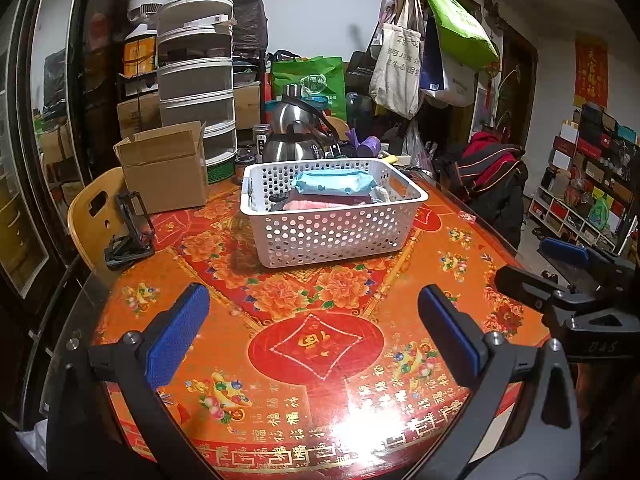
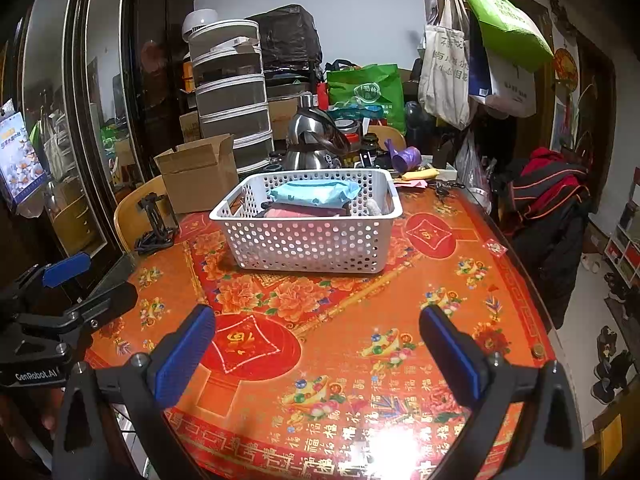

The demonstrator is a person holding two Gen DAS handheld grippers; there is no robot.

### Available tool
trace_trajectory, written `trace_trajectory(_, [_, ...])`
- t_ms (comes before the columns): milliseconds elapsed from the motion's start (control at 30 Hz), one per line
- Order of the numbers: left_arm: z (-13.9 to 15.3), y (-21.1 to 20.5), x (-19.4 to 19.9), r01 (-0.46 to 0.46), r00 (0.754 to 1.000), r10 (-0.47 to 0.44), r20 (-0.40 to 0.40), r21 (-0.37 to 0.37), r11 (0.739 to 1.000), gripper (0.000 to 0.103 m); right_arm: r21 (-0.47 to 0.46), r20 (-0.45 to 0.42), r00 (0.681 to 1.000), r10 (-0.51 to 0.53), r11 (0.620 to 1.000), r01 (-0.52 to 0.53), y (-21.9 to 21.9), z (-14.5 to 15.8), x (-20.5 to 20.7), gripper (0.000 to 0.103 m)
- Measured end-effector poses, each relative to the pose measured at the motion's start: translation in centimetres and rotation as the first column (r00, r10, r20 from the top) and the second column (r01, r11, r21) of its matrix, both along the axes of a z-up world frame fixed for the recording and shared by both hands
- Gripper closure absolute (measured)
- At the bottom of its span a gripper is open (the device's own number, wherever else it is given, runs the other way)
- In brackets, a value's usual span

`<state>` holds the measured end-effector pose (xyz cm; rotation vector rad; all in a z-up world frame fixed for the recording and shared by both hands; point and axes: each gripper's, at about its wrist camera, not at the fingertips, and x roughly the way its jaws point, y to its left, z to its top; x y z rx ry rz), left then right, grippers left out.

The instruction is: Organize soft objects

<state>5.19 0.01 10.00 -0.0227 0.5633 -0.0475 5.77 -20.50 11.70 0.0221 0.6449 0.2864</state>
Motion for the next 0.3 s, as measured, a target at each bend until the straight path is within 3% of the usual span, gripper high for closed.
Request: trace_trajectory(300, [0.07,0.35,-0.19,0.009,1.0,-0.009,0.007,0.0,1.0,0.0,-0.012,0.005,1.0,0.002,1.0,-0.002,0.13,-0.19,-0.11,0.001])
